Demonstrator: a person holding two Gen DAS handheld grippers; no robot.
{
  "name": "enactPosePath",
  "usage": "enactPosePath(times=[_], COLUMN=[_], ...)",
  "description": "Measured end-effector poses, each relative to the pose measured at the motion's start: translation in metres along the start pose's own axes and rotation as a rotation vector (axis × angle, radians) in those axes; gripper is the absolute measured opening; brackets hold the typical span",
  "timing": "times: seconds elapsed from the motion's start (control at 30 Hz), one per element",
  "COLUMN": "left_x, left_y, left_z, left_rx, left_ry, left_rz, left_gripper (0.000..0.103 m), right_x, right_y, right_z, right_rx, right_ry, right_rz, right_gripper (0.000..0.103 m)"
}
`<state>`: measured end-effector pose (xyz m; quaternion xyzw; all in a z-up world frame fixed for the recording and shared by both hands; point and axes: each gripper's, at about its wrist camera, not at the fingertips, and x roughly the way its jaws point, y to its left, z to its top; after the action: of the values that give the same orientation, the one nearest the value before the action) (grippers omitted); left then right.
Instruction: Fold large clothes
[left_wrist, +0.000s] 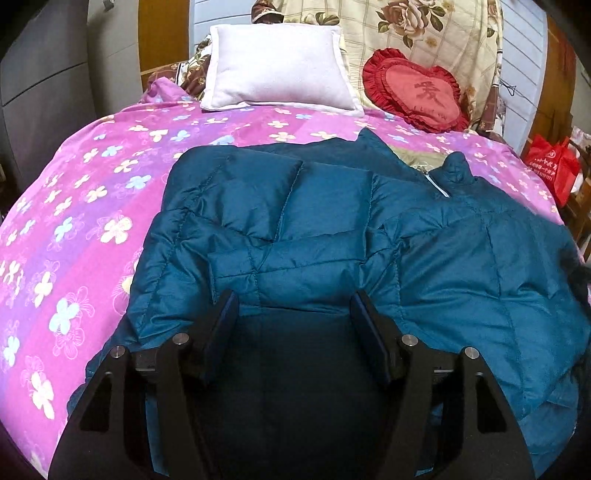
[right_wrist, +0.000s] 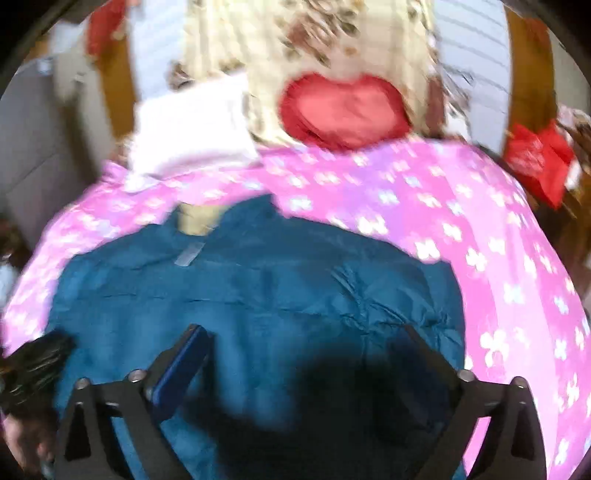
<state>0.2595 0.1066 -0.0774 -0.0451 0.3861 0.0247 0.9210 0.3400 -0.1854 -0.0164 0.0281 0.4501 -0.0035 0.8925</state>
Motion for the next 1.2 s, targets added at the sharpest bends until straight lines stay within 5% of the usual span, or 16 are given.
enactPosePath(times=[0.13, 0.27, 0.47, 0.67, 0.8, 0.87, 1.03, 1.2], left_x=[0.001, 0.002, 0.002, -0.011, -0.074, -0.107, -0.141, -0.123], left_y=[0.001, 0.002, 0.003, 0.0, 0.014, 0.022, 0.038, 0.045], left_z=[0.0, 0.0, 0.0, 0.004, -0.003, -0.02, -0.096, -0.14], left_rx=[-0.003, -0.009, -0.013, 0.046, 0.068, 0.103, 0.188, 0.205], left_ry=[0.008, 0.013, 0.013, 0.055, -0.022, -0.062, 0.067, 0.088], left_rz=[0.006, 0.004, 0.0, 0.021, -0.014, -0.004, -0.084, -0.023], left_gripper=[0.065, 0.065, 0.065, 0.069, 0.07, 0.08, 0.081, 0.081], right_x=[0.006, -0.058, -0.15, -0.142, -0.143, -0.141, -0.14, -0.144], right_y=[-0.007, -0.008, -0.016, -0.015, -0.003, -0.005, -0.001, 0.0], right_z=[-0.01, -0.031, -0.15, -0.264, -0.265, -0.262, -0.262, -0.269], right_rx=[0.07, 0.065, 0.059, 0.102, 0.016, 0.02, 0.014, -0.003], right_ry=[0.02, -0.093, -0.096, -0.016, -0.016, -0.015, -0.011, 0.004], right_rz=[-0.014, -0.027, 0.055, 0.08, 0.054, 0.056, 0.037, 0.016], right_gripper=[0.103, 0.096, 0.097, 0.098, 0.103, 0.103, 0.103, 0.103])
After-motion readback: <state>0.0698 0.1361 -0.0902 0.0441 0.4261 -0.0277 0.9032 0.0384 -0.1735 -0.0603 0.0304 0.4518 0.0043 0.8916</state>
